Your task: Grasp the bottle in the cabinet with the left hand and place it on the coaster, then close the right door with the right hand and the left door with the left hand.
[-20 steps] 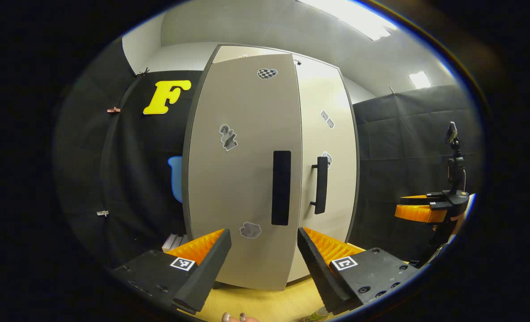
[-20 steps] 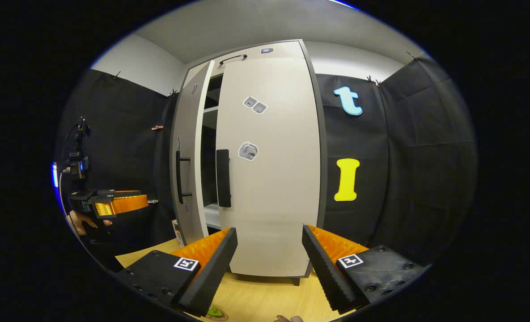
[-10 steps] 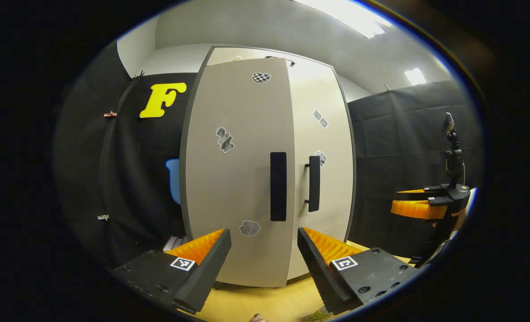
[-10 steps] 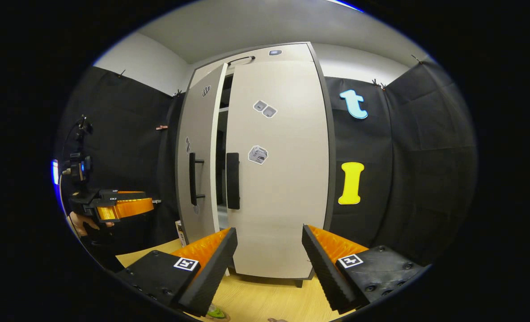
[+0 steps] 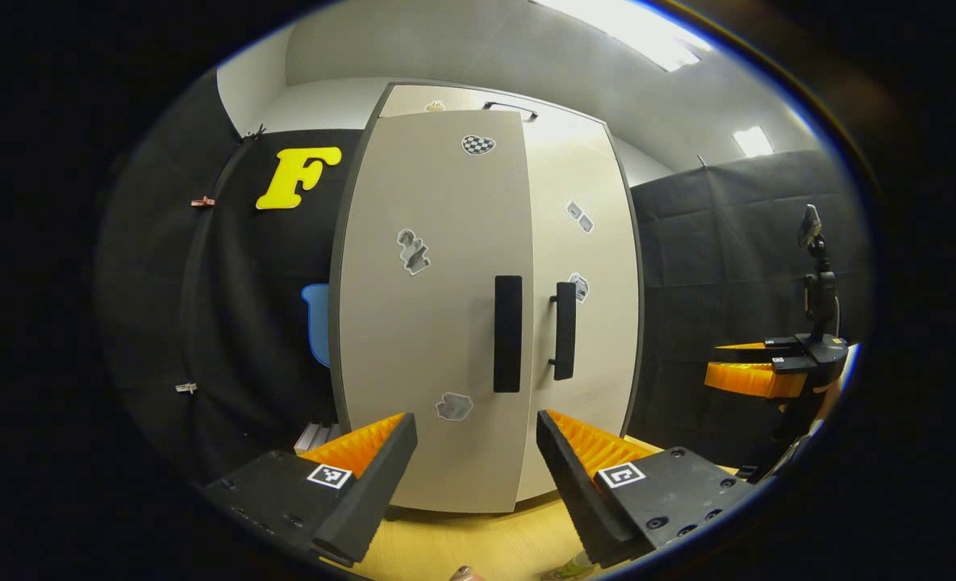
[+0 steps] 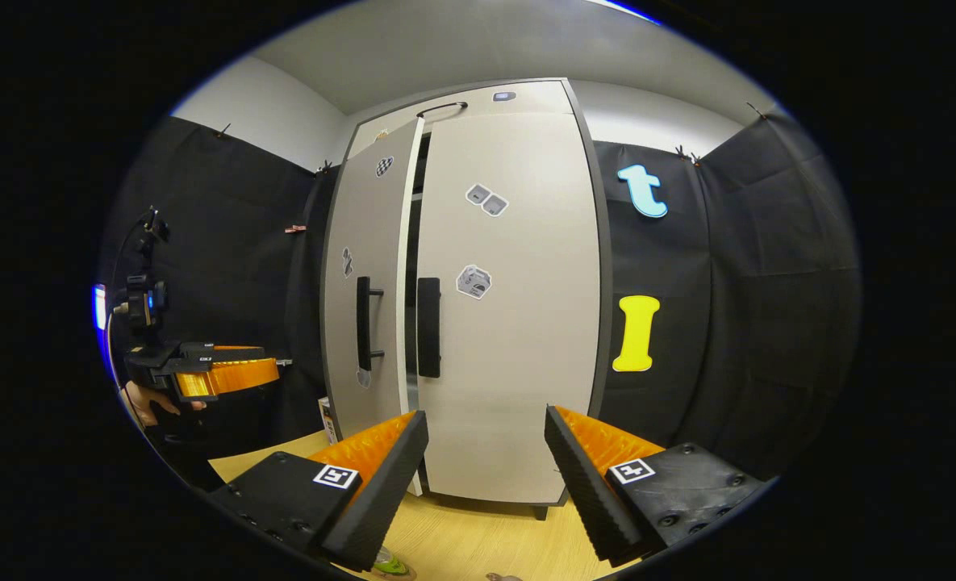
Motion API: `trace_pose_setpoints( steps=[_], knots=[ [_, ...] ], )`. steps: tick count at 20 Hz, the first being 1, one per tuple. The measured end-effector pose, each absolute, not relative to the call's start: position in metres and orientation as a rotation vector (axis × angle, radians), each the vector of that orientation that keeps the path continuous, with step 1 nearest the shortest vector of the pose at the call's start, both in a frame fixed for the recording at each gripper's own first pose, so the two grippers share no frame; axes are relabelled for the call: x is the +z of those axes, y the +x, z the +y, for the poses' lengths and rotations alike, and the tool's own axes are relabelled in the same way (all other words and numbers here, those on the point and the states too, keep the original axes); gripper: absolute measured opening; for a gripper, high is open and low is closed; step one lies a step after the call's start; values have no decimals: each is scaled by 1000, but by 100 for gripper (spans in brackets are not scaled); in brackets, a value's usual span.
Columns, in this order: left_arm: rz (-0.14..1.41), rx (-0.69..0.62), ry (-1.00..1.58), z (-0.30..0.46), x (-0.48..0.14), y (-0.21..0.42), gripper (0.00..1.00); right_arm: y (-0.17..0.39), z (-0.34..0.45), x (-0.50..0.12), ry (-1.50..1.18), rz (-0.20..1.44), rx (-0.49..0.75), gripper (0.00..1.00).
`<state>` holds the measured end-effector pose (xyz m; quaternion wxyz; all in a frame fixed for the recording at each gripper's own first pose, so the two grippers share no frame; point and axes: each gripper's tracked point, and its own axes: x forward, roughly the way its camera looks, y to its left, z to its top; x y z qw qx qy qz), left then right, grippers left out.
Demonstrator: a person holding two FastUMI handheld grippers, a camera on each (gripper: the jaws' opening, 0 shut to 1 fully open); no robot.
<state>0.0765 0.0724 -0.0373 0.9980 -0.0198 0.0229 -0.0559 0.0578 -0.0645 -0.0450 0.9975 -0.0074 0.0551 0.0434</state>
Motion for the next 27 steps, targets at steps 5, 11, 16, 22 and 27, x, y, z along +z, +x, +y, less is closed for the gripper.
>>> trace_pose_setpoints(
  steps=[5, 11, 16, 22, 27],
  knots=[
    [48, -114, -16, 71, -39, 77, 95, 59, -62, -45, -17, 114, 93, 97],
    [50, -96, -9, 70, -41, 77, 95, 56, -61, -43, -8, 103, 102, 96],
    [47, -100, -12, 69, -41, 77, 95, 53, -59, -44, -5, 100, 112, 96],
    [47, -100, -4, 66, -42, 75, 95, 52, -56, -42, -1, 96, 128, 96],
    [45, -103, 1, 64, -41, 72, 95, 53, -56, -44, -1, 100, 130, 96]
  ],
)
